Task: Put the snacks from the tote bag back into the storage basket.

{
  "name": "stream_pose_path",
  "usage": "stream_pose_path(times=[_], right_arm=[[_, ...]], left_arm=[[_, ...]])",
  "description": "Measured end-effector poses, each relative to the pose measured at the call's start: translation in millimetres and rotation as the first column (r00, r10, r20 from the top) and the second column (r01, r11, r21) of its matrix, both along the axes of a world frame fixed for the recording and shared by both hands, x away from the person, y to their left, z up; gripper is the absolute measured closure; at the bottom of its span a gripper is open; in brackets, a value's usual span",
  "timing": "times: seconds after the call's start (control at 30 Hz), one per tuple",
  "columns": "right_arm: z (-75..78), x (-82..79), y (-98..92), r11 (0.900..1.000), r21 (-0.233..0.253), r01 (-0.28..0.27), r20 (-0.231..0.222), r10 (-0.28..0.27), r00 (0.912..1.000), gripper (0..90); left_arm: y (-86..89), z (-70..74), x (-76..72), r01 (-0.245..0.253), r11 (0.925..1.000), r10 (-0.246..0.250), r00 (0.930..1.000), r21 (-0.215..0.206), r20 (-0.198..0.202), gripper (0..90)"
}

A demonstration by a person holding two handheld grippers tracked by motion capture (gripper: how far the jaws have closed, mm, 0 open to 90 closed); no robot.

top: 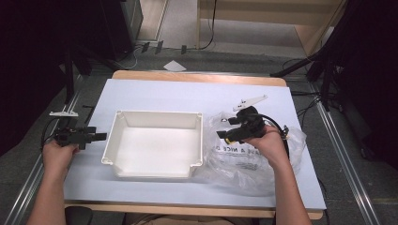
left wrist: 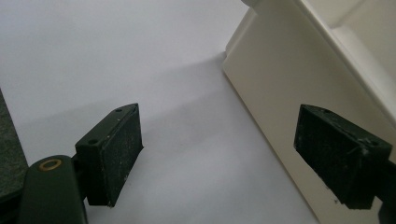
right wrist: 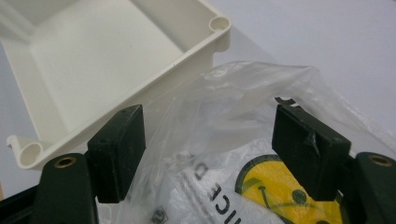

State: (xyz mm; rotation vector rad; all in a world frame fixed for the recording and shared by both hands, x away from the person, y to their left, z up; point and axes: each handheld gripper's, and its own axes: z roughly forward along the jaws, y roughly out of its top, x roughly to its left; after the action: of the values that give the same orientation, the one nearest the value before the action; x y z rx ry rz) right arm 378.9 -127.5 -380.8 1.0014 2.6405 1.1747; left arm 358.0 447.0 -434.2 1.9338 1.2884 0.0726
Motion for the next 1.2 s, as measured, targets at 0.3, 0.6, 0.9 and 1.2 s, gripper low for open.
stream_pose_path(times=[0.3, 0.6, 0.9, 1.2], right_arm=[[-1.7, 1.0, 2.4, 0.999, -0.035, 0.006, -0.003, -0.006, 1.0000, 24.9], [0.9, 0.6, 0.2, 0.999, -0.035, 0.015, 0.003, -0.014, 0.9999, 22.6], [0.5, 0.7, 1.1, 0.999, -0.051, 0.015, -0.004, -0.015, 0.9999, 22.2], [0.2, 0.1, 3.9, 0.996, -0.085, 0.014, 0.013, -0.013, 0.9998, 21.6]], left_arm=[[-3.7, -0.8, 2.0, 0.013, 0.9999, -0.013, 0.9999, 0.005, -0.005, 16.2], [-2.6, -0.7, 1.8, 0.010, 1.0000, -0.010, 0.9999, 0.000, -0.003, 16.2], [-1.8, -0.4, 1.5, 0.008, 1.0000, -0.008, 1.0000, 0.000, -0.003, 16.2], [-2.3, -0.2, 1.7, 0.011, 0.9999, -0.011, 0.9999, -0.006, -0.002, 16.2]])
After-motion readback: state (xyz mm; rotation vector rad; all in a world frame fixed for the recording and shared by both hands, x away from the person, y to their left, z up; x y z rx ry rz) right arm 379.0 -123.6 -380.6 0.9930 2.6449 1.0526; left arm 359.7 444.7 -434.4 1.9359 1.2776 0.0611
